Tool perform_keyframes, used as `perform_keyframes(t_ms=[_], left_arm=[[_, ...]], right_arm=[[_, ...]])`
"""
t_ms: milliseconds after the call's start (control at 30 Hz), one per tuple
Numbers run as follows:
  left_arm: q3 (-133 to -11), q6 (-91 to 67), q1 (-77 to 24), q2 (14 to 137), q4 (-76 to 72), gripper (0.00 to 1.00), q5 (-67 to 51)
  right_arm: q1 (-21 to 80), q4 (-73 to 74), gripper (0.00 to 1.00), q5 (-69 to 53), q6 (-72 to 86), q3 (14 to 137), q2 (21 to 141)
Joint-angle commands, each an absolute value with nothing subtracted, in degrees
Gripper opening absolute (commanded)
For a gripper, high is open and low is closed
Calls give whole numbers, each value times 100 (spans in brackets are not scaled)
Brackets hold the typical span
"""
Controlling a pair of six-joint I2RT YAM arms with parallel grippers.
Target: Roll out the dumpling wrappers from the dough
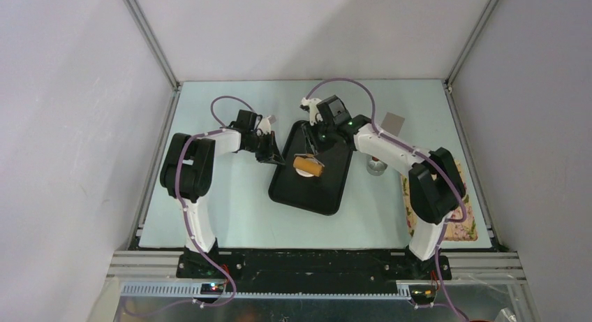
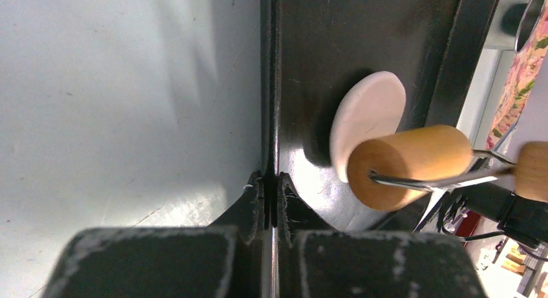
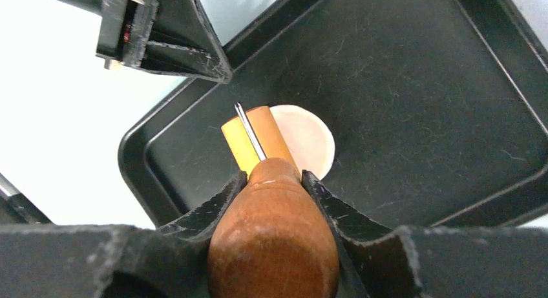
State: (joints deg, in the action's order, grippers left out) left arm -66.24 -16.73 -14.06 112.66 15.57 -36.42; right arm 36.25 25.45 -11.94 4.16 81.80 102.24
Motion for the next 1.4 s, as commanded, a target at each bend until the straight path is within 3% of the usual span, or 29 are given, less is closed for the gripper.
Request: perform_keyframes(t_ms=[0, 1033, 1367], left_arm=[[-6550, -1603, -1356, 11517, 2114, 0, -3297], [-6529, -1600, -1327, 11504, 2115, 0, -3323], [-6552, -1611, -1328, 11534, 2118, 0, -3333]], right_arm=[[3663, 2413, 0, -1165, 30, 8444, 10547], [3778, 3051, 0, -2218, -143, 7882, 10783], [3363, 4165, 0, -3080, -906, 9913, 10223]])
